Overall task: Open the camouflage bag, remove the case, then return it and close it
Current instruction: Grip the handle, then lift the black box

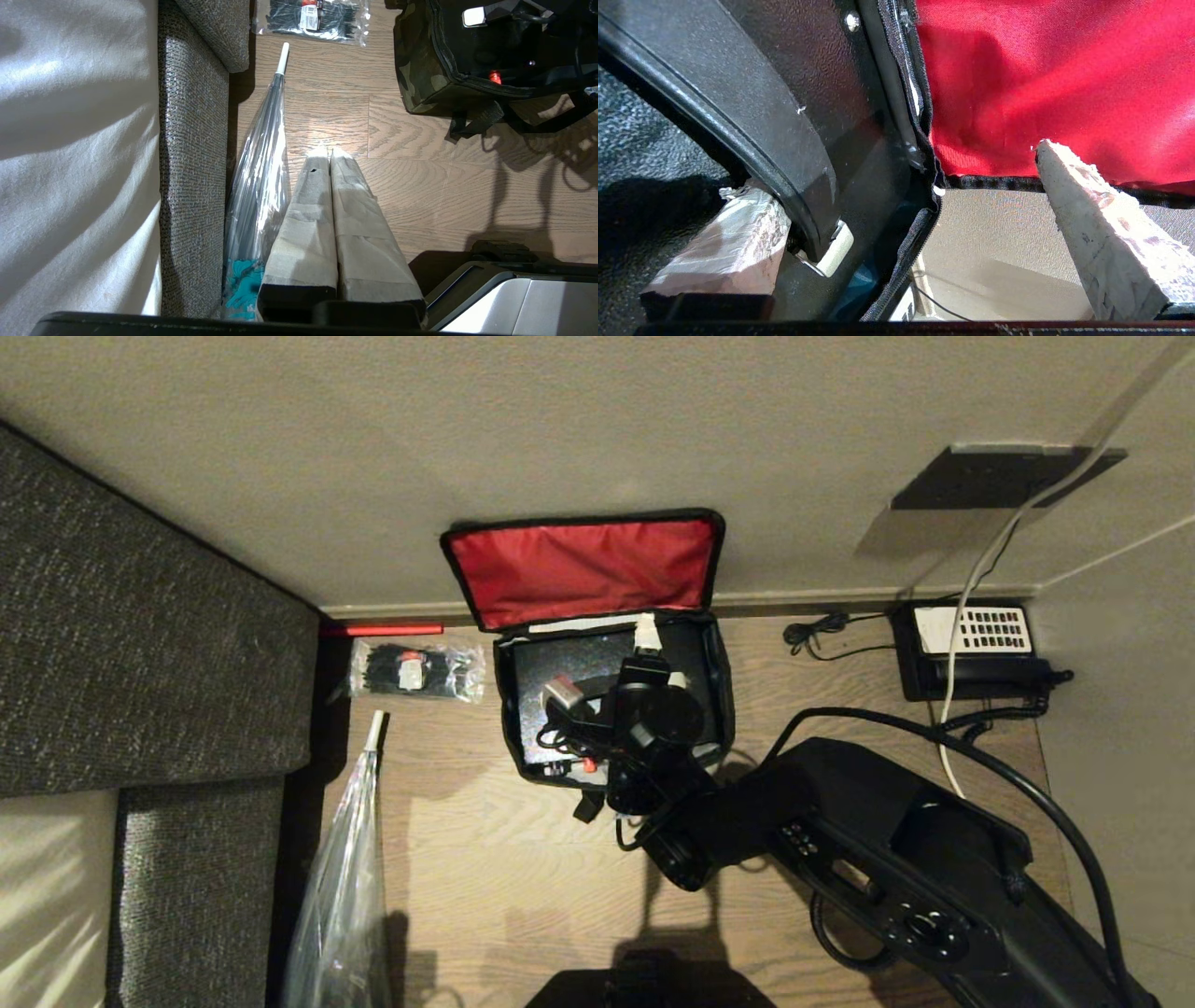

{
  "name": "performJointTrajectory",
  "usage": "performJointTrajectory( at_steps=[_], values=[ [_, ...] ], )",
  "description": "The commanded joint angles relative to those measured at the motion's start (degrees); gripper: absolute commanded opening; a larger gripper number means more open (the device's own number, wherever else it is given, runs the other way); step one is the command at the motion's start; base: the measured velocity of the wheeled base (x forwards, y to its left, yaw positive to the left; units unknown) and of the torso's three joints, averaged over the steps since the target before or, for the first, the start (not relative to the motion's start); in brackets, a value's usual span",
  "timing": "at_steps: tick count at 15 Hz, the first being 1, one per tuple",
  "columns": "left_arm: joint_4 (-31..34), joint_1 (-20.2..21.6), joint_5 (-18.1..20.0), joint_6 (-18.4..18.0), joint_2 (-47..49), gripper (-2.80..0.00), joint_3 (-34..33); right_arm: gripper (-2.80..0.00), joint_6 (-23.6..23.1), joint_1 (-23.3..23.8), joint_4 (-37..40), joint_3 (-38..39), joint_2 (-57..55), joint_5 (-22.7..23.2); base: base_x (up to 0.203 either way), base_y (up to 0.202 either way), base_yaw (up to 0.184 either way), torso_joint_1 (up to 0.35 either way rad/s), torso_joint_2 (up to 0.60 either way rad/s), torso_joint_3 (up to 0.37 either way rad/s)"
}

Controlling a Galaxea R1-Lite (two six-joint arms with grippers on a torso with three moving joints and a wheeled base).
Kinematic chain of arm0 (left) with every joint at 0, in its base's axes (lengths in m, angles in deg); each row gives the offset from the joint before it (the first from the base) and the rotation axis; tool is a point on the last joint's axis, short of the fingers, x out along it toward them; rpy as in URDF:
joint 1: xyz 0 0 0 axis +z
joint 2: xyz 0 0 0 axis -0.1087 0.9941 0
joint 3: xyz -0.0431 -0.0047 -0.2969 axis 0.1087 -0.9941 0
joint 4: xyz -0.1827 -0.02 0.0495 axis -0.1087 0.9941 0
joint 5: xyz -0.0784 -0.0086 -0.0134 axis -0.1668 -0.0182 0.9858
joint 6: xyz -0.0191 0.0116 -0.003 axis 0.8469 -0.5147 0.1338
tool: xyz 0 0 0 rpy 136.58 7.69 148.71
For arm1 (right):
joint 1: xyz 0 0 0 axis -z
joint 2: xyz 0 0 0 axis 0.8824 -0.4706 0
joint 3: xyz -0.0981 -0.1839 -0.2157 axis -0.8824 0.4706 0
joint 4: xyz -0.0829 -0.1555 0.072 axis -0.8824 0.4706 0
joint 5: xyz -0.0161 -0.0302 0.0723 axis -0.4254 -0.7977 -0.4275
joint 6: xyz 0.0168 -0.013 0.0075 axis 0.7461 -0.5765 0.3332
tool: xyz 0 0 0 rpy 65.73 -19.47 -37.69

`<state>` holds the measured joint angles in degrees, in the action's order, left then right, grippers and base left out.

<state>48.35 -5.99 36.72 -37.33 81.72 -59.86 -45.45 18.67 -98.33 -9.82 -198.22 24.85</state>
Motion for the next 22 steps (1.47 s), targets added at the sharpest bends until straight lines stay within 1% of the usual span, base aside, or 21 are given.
performJointTrajectory(
  at_steps=[1,2,3,4,8,14,18,22],
  values=[
    [0.02,0.02,-0.02,0.04,-0.20,-2.80,-0.18,0.00,-0.52,0.02,-0.22,0.26,-0.69,-0.16,0.000,0.000,0.000,0.000,0.00,0.000],
    [0.02,0.02,-0.02,0.04,-0.20,-2.80,-0.18,0.00,-0.37,0.02,-0.21,-0.07,-1.03,-0.16,0.000,0.000,0.000,0.000,0.00,0.000],
    [0.02,0.02,-0.02,0.04,-0.20,-2.80,-0.18,-1.37,-0.43,0.02,-0.13,-0.01,-1.13,-0.07,0.000,0.000,0.000,0.000,0.00,0.000],
    [0.02,0.02,-0.02,0.04,-0.20,-2.80,-0.18,-2.80,-0.47,0.02,-0.10,0.07,-1.19,-0.07,0.000,0.000,0.000,0.000,0.00,0.000],
    [0.02,0.02,-0.02,0.06,-0.20,-2.80,-0.18,-2.80,-0.41,-0.03,-0.32,-0.59,-1.77,-0.12,0.000,0.000,0.000,0.000,0.00,0.000],
    [0.02,0.02,-0.02,0.12,-0.20,-2.80,-0.18,-2.80,0.97,-0.25,-0.87,-1.82,-2.36,-0.07,0.000,0.000,0.000,0.000,0.00,0.000],
    [0.02,0.02,-0.02,0.04,-0.20,-2.80,-0.18,-2.80,0.46,-0.86,-0.84,-2.63,-2.10,0.11,0.000,0.000,0.000,0.000,0.00,0.000],
    [0.02,0.02,-0.02,0.04,-0.19,-2.80,-0.18,-2.80,0.71,-1.48,-1.01,-1.32,-0.16,-0.26,0.000,0.000,0.000,0.000,0.00,0.000]
  ],
)
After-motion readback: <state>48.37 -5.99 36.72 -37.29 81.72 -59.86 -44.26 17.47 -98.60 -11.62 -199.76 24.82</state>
